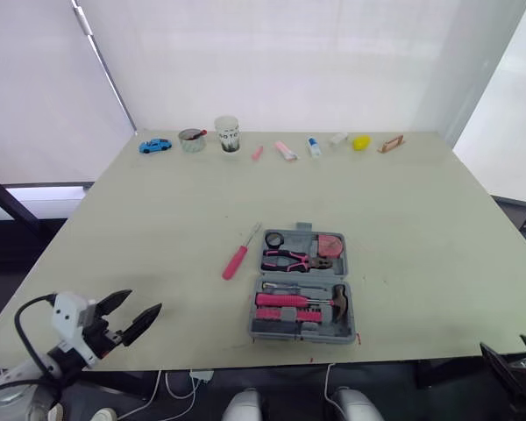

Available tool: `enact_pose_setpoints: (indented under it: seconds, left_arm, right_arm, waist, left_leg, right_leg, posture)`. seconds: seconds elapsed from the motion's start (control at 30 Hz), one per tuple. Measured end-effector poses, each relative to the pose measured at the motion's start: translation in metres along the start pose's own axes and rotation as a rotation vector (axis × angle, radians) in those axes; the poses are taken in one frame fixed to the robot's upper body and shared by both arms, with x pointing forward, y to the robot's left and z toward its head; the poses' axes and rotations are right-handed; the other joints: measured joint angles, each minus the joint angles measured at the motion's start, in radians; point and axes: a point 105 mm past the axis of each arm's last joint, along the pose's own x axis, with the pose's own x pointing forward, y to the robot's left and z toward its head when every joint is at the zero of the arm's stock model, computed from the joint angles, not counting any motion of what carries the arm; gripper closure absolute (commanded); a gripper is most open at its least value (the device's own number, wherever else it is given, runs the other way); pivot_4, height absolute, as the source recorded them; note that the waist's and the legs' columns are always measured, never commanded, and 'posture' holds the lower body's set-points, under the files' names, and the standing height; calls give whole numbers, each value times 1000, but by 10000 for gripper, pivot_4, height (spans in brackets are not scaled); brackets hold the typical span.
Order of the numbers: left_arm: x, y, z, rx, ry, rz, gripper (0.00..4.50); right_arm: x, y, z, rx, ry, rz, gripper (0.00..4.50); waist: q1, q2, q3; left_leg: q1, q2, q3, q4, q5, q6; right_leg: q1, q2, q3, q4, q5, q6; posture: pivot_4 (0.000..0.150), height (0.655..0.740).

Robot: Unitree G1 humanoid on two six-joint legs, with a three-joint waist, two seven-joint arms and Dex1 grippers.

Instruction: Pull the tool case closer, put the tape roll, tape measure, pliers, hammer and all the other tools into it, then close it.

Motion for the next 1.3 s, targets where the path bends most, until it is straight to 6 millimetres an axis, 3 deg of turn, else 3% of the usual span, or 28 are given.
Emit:
enact_pose_setpoints:
  seconds: [0.17,0.23,0.47,0.73,0.93,1.3]
  left_arm:
    - [23,-12,14,24,-7,-42,0]
    - [30,-11,18,28,1,-22,0]
    - [84,-30,35,74,20,-34,0]
    - [121,-53,46,69,87,-76,0]
    - [150,-62,40,81,184,-66,0]
    - [190,-80,25,12,237,23,0]
  right_arm:
    - [12,0,17,-20,-18,94,321]
    - [24,9,27,-22,-44,152,321]
    - [74,73,79,-116,-155,546,321]
    - [100,119,107,-193,-224,770,321]
    - [108,134,113,-211,-229,834,321]
    - [108,146,131,-257,-251,879,321]
  waist:
    - [-3,0,-1]
    - [-3,0,0]
    - [3,0,0]
    - [5,-1,0]
    - [4,-1,0]
    - [5,-2,1]
  left_leg:
    - [0,-1,0,-1,2,3]
    - [0,-1,0,-1,2,3]
    - [-3,-5,1,-1,2,4]
    - [-4,-5,-1,-1,2,4]
    - [-4,-6,-1,-1,2,4]
    - [-4,-6,-2,0,2,4]
  right_leg:
    - [0,3,-1,0,1,-1]
    - [0,5,-1,0,1,-1]
    - [1,8,-1,-1,3,-4]
    - [1,10,-3,0,3,-4]
    - [1,11,-3,-1,5,0]
    - [2,11,-3,-1,5,0]
  posture:
    - [1500,7400]
    - [1500,7400]
    - [1500,7400]
    - [1500,7400]
    - [1500,7400]
    - [1500,7400]
